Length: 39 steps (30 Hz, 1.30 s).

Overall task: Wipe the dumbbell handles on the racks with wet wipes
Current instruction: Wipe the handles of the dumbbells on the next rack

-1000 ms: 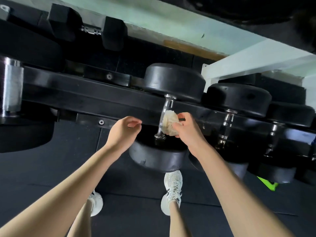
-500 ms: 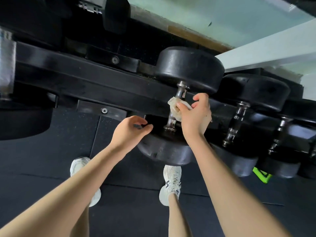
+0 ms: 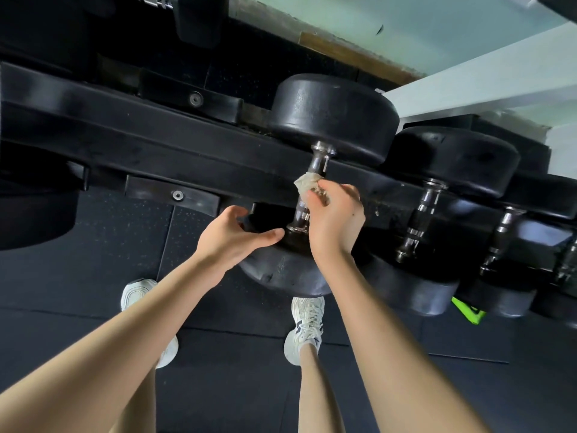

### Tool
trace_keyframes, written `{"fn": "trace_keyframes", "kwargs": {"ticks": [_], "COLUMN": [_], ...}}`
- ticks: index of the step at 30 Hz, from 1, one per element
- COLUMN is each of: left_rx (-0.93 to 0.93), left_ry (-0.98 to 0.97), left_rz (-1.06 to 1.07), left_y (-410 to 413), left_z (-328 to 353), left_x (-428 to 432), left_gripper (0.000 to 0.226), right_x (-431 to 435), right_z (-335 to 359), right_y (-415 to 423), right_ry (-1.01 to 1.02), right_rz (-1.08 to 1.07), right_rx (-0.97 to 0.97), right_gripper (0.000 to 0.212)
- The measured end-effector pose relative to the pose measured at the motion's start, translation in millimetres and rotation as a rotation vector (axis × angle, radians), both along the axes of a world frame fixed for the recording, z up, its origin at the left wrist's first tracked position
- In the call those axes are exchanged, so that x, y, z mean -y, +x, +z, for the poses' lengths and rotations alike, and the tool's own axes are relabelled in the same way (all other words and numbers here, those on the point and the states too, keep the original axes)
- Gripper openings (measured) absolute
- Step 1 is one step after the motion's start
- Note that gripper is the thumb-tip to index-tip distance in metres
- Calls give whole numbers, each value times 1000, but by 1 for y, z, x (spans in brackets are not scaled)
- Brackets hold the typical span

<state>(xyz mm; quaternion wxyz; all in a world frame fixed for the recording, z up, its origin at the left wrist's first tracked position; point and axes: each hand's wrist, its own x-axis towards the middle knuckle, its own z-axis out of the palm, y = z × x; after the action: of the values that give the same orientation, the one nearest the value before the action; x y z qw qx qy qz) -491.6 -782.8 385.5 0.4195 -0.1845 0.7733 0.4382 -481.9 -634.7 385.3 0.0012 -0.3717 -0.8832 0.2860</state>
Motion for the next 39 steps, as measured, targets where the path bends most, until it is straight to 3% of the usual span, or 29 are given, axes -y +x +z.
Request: {"fn": "trace_keyframes", "kwargs": {"ticks": [3,9,11,15,21,26,28,32,37,39], "left_rx": [-1,-30,-21,-8,-16,-29,-40,-44,-69,-70], "left_ry": [13,33,33,30,58,54,45,24,9,3], "left_rz": [-10,-19,-9,-21,-44,-71,-78,-83,-79,-89], "left_y": [-4,-3,-4,-6,-8,-8,-7,-3,-1,-1], "left_z": [-1,-2,-1,1,-2,-3,-3,-9,-7,-6], "left_x": [0,0,-1,-3,-1,0,0,2,1,1], "left_gripper": [62,54,61,60,57,56,54,58,54,53], "right_x": [3,0,1,-1,-16,-7,-11,-17,-3,-5], "right_z": [1,-6,-8,-8,-2,-7,-1,18,-5,-15], "right_y": [-20,-50,-30,-5,-59,1,7,-2,11,11], "right_ry": [-56,-235,-235,-229,-149,-90,-165,-84,41,190], "right_rz": [-140,-479,-412,-292,-317,-88,-98,-69,479,617], "right_rx": [-46,-97,59,287,39,174,72,-143,82,103], "right_gripper": [10,15,25,15,13,27,15,40,42,44]}}
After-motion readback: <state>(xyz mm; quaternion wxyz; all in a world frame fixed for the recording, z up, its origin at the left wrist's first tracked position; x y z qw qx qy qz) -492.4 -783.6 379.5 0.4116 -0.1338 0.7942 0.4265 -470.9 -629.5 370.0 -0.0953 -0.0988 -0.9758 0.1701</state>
